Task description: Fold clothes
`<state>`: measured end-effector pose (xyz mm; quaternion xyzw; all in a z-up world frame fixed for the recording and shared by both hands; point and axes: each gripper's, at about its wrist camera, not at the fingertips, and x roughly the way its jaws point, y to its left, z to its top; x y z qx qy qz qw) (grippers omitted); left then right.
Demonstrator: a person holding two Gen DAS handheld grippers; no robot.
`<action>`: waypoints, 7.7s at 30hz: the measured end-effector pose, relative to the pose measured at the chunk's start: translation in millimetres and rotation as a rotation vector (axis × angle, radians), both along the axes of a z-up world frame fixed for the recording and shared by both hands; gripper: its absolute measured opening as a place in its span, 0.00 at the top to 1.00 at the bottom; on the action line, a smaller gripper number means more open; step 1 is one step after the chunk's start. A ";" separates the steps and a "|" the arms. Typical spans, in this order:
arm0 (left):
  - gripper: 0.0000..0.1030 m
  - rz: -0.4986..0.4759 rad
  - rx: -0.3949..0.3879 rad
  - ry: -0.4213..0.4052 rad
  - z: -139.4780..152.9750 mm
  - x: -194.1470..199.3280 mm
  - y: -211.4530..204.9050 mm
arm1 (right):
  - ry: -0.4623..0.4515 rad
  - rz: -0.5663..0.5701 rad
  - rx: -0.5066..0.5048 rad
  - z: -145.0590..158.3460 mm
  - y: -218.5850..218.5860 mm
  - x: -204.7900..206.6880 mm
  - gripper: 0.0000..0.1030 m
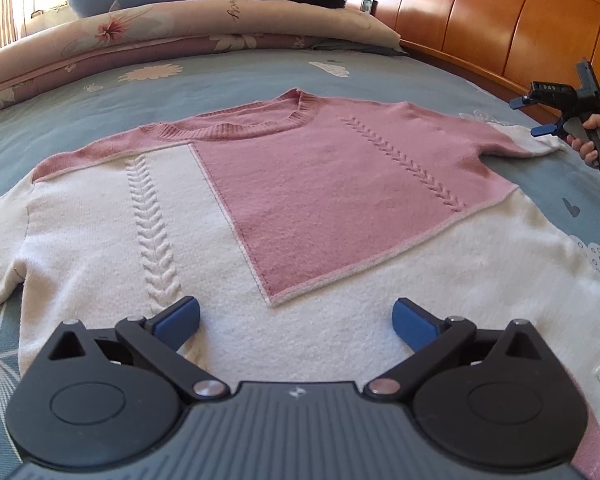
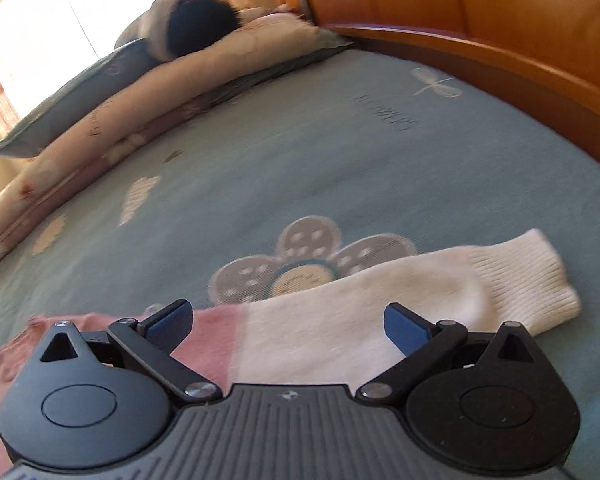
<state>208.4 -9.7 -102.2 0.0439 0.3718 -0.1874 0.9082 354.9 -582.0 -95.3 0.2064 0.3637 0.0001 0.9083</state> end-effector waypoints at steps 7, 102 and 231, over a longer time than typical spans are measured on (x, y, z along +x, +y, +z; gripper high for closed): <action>0.01 -0.001 -0.006 0.005 0.1 0.7 2.2 | 0.118 -0.136 -0.217 0.4 6.8 -5.6 0.00; 0.01 0.221 0.019 -0.035 15.5 -98.8 60.4 | 0.006 0.548 -0.395 -6.2 383.5 -300.7 0.00; 0.01 0.299 -0.009 0.015 50.1 -15.4 84.6 | -0.049 0.578 -0.367 -8.3 373.2 -247.7 0.00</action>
